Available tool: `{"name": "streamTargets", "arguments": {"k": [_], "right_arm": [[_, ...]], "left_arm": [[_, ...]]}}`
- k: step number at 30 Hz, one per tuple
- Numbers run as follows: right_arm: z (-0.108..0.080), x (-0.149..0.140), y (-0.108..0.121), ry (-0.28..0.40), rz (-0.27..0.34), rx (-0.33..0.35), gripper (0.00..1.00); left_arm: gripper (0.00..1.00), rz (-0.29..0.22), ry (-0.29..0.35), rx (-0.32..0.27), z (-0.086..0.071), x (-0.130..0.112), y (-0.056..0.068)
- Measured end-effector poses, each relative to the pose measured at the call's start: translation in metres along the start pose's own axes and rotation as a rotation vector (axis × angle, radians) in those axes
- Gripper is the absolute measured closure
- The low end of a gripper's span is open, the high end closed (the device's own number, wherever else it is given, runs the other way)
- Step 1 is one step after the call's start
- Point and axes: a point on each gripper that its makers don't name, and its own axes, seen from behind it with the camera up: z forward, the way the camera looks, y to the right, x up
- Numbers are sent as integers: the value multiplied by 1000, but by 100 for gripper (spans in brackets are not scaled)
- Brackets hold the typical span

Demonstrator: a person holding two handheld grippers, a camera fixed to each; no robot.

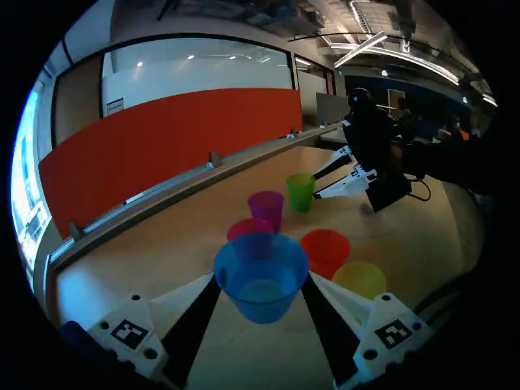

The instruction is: Pour water

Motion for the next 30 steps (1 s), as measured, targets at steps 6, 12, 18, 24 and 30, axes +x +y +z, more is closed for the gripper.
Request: {"name": "streamTargets", "arguments": {"k": [6,12,18,24,30], "right_arm": [[11,1,0,-9,4,8,0],[21,2,0,-21,-2,11,0],[28,5,1,-23,8,13,0],[33,8,0,-27,16,17,1],[34,10,0,-23,24,16,5]], "left_arm": [[16,-6,8,16,-2,1,-3],[15,-18,17,18,-6,3,-4],[15,-20,22,27,-11,4,-5],[15,-32,28,31,-13,4,-6],[15,-42,29,40,-14,2,-9]]}}
